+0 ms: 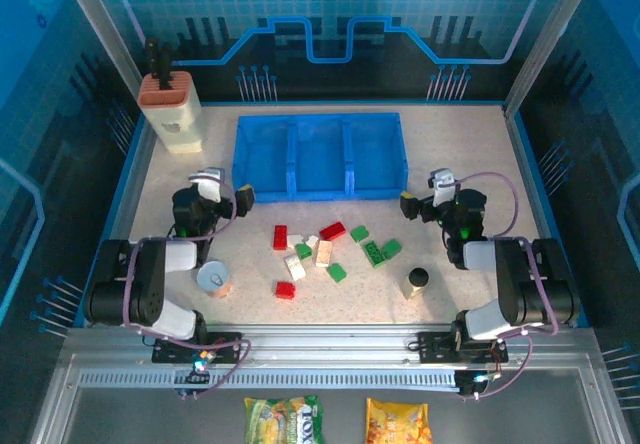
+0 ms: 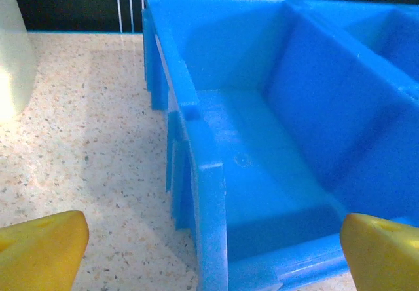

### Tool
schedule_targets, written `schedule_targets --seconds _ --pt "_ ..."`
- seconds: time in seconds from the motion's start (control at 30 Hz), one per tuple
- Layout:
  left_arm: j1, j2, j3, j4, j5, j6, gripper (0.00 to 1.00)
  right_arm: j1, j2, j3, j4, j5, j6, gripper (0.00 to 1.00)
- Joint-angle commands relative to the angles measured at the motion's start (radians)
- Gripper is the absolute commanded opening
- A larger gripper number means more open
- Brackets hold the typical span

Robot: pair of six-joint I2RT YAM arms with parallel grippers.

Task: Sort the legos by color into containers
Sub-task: Pick up the lego from the bottom-center of the table.

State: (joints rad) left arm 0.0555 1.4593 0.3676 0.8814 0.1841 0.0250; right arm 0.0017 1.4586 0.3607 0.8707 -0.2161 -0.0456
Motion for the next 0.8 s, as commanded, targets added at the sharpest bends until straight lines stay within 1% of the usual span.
schedule_targets --seconds 0.0,0.13,0.23,0.27,0.37,0.47,0.53,0.63,0.7,0.77 --pt "-0.009 -0.064 -0.004 -0.065 -0.047 -0.013 0.99 0.018 -0.060 -0.006 -0.022 0.031 -0.007 1.00" --pt "-0.024 -0.131 0.008 -0.150 -0.101 -0.017 0.99 0.031 -0.129 0.001 -0.098 0.051 -0.015 1.00" --pt "-0.037 -0.193 0.024 -0.243 -0.164 -0.043 0.99 0.051 -0.179 0.029 -0.202 0.085 -0.020 1.00" --pt "-0.041 -0.216 0.035 -0.286 -0.190 -0.052 0.99 0.061 -0.198 0.039 -0.243 0.094 -0.025 1.00" --pt "-0.053 -0.277 0.085 -0.458 -0.318 -0.110 0.99 0.072 -0.245 0.079 -0.380 0.100 -0.012 1.00" --pt "-0.055 -0.328 0.148 -0.634 -0.354 -0.189 0.99 0.076 -0.274 0.151 -0.587 0.106 0.046 0.99" --pt "-0.056 -0.355 0.191 -0.754 -0.336 -0.249 0.99 0.088 -0.285 0.195 -0.719 0.094 0.084 0.97" --pt "-0.056 -0.391 0.252 -0.904 -0.299 -0.330 0.99 0.113 -0.304 0.250 -0.877 0.111 0.139 0.95" --pt "-0.058 -0.408 0.295 -0.992 -0.259 -0.389 0.99 0.124 -0.313 0.293 -0.991 0.116 0.190 0.95" --pt "-0.056 -0.415 0.341 -1.079 -0.213 -0.420 0.99 0.139 -0.313 0.331 -1.087 0.124 0.225 0.92"
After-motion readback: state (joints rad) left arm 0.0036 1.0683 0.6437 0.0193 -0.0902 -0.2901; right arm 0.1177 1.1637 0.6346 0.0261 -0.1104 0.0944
